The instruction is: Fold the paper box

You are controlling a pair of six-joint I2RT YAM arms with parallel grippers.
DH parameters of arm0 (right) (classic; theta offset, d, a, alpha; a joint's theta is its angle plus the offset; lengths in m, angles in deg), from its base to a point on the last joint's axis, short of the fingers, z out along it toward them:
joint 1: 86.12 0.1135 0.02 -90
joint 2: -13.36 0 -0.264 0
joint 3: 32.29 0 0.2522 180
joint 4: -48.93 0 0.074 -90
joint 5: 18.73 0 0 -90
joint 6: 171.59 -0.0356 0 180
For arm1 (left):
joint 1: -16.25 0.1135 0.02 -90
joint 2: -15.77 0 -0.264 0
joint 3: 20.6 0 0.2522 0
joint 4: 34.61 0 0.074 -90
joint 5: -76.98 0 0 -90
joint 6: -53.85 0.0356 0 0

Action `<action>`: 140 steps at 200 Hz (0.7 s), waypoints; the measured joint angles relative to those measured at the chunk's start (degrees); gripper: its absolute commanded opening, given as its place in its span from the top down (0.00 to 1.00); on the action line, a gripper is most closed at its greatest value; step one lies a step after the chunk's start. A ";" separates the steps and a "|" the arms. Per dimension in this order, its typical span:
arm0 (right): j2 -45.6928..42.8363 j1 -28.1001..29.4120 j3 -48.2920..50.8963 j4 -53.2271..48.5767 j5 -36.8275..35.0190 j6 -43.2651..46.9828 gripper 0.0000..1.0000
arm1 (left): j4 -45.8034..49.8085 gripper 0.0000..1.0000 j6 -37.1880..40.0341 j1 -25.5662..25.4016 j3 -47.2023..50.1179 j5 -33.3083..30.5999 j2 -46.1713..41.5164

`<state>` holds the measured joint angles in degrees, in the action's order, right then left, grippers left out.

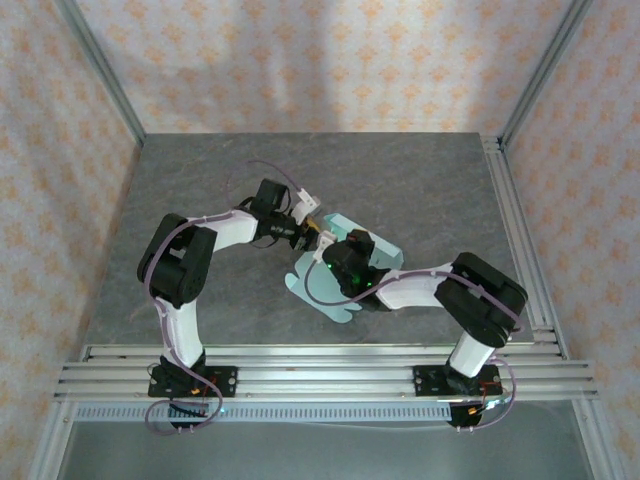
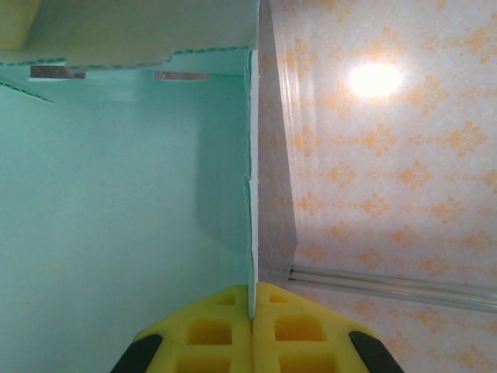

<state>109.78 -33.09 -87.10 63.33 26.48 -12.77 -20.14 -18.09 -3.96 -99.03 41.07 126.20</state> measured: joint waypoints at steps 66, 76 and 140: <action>1.07 0.46 1.09 8.66 -0.50 7.72 1.00 | -3.50 0.50 -1.95 3.06 4.63 -0.09 -0.02; 1.68 0.46 1.11 10.78 -0.50 9.09 1.00 | -3.48 0.50 -1.97 3.76 4.94 -0.07 -0.02; 7.56 0.46 2.60 25.99 -0.46 18.80 1.00 | -3.76 0.50 -1.90 3.30 4.87 -0.07 -0.02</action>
<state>117.34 -32.63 -84.50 89.32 26.02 6.03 -23.90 -19.99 -0.66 -94.15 41.00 126.18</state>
